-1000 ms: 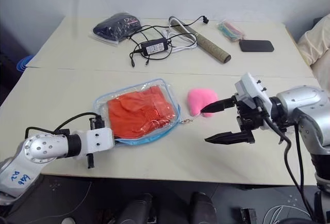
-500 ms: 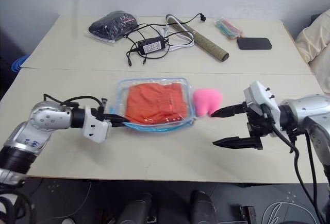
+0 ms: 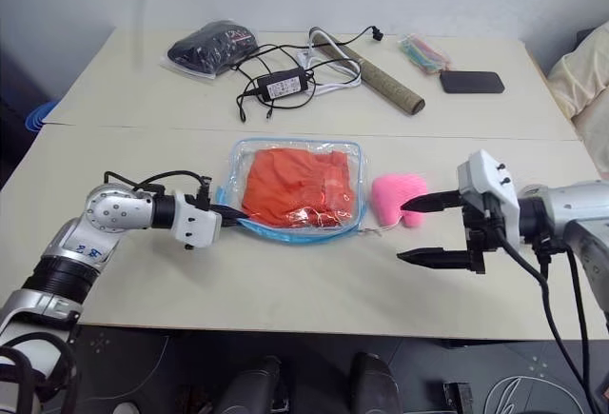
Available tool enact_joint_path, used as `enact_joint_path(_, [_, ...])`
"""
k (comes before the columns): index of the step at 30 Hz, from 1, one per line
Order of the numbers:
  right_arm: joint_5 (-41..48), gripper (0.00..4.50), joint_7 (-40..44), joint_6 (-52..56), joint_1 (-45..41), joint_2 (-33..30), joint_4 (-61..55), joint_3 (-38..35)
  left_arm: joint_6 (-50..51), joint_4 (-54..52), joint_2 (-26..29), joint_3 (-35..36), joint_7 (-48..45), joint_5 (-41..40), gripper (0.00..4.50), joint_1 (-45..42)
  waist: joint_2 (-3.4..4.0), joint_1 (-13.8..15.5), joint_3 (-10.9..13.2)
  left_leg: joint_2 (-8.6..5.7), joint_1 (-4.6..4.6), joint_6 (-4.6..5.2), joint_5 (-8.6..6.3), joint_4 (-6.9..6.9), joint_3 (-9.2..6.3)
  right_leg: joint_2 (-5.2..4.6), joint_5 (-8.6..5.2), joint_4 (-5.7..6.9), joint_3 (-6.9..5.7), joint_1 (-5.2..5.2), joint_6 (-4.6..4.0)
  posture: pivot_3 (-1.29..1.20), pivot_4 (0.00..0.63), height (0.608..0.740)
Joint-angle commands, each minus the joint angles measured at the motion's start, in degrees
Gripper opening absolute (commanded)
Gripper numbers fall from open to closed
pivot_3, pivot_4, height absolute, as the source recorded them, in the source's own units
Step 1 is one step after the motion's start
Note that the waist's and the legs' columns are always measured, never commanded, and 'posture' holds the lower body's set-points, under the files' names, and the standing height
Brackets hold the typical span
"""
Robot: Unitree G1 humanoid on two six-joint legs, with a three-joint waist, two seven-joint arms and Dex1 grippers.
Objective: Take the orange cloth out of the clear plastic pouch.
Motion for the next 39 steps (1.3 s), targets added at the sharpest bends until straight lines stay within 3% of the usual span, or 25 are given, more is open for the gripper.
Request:
enact_joint_path(1, [0.5, 4.50, -0.5, -0.8, 0.3, 0.1, -0.8, -1.9, 3.1, -4.6, 1.7, 1.2, -2.6, -2.9, 1.17, 2.9, 0.00, 0.0, 0.0, 0.04, 0.00, 0.00, 0.00, 0.01, -0.01, 0.00, 0.00, 0.02, 0.01, 0.00, 0.00, 0.00, 0.150, 0.740])
enact_joint_path(7, [-1.9, 4.50, -1.3, -3.2, -1.8, 1.9, 2.2, 0.7, 10.9, -15.8, 5.8, 5.8, -5.5, -9.7, 3.07, 8.5, 0.00, -0.3, 0.0, 0.13, 0.01, 0.00, 0.00, 0.02, -0.01, 0.00, 0.00, 0.03, 0.02, -0.01, 0.00, 0.00, 0.150, 0.740])
enact_joint_path(12, [-5.1, 4.50, -2.6, -5.7, -4.4, 4.2, 7.0, 2.5, 34.5, -32.6, 13.5, 15.3, -9.7, -25.6, 4.49, 18.3, -0.01, -0.6, 0.0, 0.25, -0.02, 0.00, 0.00, 0.03, -0.13, -0.02, 0.00, 0.06, 0.07, -0.03, 0.00, 0.00, 0.150, 0.740])
enact_joint_path(17, [-8.2, 4.50, -6.0, -6.7, -8.5, 8.1, 15.0, 4.0, 65.7, -45.1, 20.9, 27.4, -8.9, -49.4, 4.49, 22.8, -0.02, -0.6, 0.0, 0.22, -0.03, 0.00, 0.00, 0.09, -0.54, -0.03, 0.00, 0.10, 0.09, -0.02, 0.00, 0.00, 0.150, 0.740])
enact_joint_path(22, [-13.2, 4.50, -10.3, -8.8, -13.7, 13.3, 27.3, 6.3, 81.0, -51.8, 21.6, 34.5, -3.8, -67.3, 4.49, 20.5, -0.02, -0.6, 0.0, 0.20, -0.04, 0.00, 0.00, 0.13, -0.57, -0.04, 0.00, 0.12, 0.13, -0.01, 0.00, 0.00, 0.150, 0.740])
enact_joint_path(25, [-16.3, 4.50, -11.8, -11.6, -16.0, 15.8, 35.0, 7.0, 83.2, -55.0, 19.9, 35.0, 0.6, -69.6, 4.49, 19.8, 0.00, -0.7, 0.0, 0.20, -0.03, -0.03, 0.01, 0.13, -0.58, -0.02, -0.01, 0.14, 0.12, -0.02, -0.02, 0.00, 0.150, 0.740])
enact_joint_path(31, [-18.9, 4.50, -13.0, -13.1, -20.3, 20.0, 46.0, 7.2, 83.1, -56.8, 19.6, 34.3, 2.7, -66.8, 4.49, 19.4, 0.00, -1.4, 0.0, 0.10, -0.03, -0.05, 0.02, 0.13, -0.53, 0.04, -0.02, 0.15, 0.12, -0.02, -0.03, 0.00, 0.150, 0.740])
enact_joint_path(34, [-18.7, 3.91, -12.5, -13.2, -21.2, 21.4, 48.3, 6.5, 82.8, -57.1, 19.6, 34.2, 3.1, -65.7, 4.50, 19.3, 0.00, -1.5, 0.0, 0.11, -0.03, -0.06, 0.02, 0.12, -0.53, 0.05, -0.02, 0.13, 0.14, -0.02, -0.03, 0.00, 0.150, 0.740])
enact_joint_path(39, [-18.6, 2.30, -10.8, -13.8, -20.8, 21.7, 48.0, 6.3, 82.4, -57.1, 19.0, 33.8, 3.9, -64.1, 4.50, 18.8, 0.00, -1.5, 0.0, 0.13, -0.03, -0.06, 0.02, 0.12, -0.53, 0.05, -0.02, 0.13, 0.14, -0.02, -0.03, 0.00, 0.150, 0.740])
